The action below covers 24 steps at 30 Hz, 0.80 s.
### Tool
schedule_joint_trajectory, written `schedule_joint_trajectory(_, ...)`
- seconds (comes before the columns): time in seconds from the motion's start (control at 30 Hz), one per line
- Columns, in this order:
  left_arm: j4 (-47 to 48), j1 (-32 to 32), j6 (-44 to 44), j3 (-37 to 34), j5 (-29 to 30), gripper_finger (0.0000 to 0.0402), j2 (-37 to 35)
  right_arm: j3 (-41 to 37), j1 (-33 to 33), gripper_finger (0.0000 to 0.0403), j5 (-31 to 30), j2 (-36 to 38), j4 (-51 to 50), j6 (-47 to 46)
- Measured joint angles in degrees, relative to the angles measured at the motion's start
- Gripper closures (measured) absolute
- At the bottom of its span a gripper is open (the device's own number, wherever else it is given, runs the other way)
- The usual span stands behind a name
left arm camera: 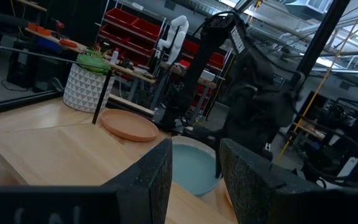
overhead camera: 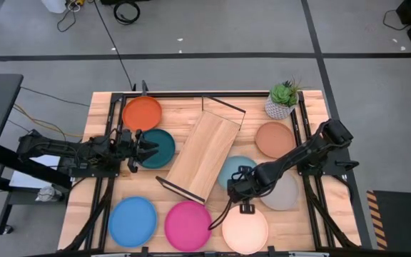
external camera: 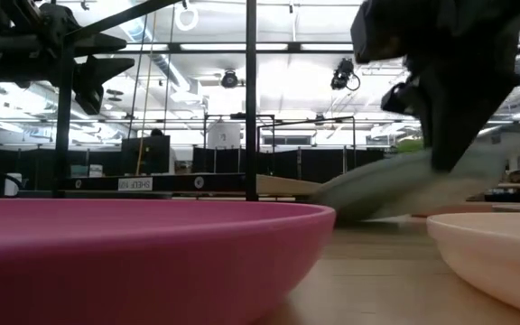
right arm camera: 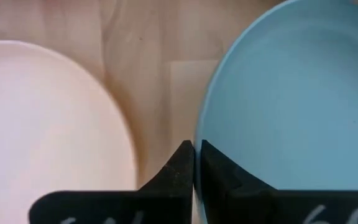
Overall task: Place and stack plates onto a shelf
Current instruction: Put the light blue plate on the shelf
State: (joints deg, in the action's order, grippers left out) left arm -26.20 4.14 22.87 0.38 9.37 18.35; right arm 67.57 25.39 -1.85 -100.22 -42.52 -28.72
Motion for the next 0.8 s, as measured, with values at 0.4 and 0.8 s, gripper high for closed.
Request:
schedule_joint_trajectory(0.4,0.0,0.0,0.0,0.0,0.0,0.026,0.0,8.5,0.8,0.0384,-2.2,0.0,-24.2,-10.5)
schedule_joint_trajectory(0.8,0.0,0.0,0.0,0.0,0.0,0.026,0.0,7.9,-2.8,0.0384,-22.1,0.1,-14.4,8.9)
